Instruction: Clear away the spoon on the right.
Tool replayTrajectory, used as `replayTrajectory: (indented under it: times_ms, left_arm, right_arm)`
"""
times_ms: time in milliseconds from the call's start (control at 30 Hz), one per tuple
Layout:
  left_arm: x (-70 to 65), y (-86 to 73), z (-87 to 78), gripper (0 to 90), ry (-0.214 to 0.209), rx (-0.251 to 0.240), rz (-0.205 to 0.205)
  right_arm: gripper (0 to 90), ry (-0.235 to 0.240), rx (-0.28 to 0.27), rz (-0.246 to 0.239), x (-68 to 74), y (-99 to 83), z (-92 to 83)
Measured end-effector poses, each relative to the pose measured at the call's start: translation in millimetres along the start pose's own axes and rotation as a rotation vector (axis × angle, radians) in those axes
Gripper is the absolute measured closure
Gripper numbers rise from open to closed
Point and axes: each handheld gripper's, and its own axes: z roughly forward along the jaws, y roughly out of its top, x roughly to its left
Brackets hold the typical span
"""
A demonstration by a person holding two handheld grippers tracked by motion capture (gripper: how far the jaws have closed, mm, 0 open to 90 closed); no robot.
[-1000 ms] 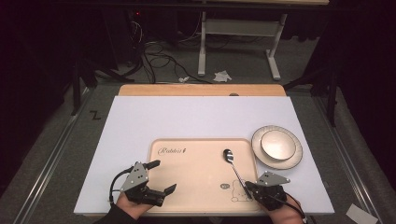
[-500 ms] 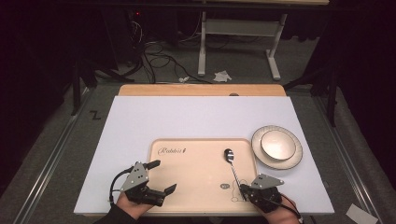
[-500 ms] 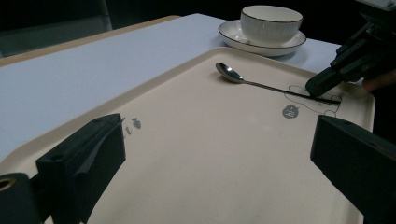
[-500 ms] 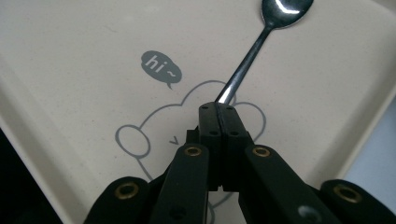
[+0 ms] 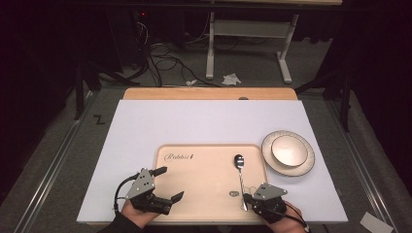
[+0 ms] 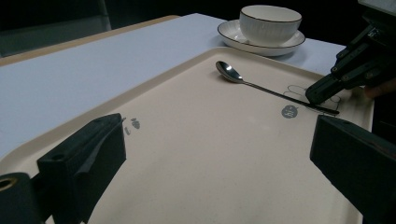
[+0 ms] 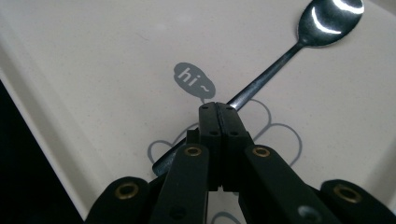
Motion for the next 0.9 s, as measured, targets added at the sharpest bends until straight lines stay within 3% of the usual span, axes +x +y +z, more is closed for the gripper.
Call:
replayTrajectory:
  times_ms: [767, 900]
  left_arm:
    - [0.1, 0.1, 0.0, 4.1, -0.002, 0.000, 0.001]
    - [0.2, 0.1, -0.1, 4.1, -0.002, -0.001, 0.001]
  right_arm:
    - [90.0, 0.036, -0.002, -0.086, 20.2, 10.5, 8.6]
    - [82.8, 0.034, 0.001, -0.085, 20.3, 10.4, 8.2]
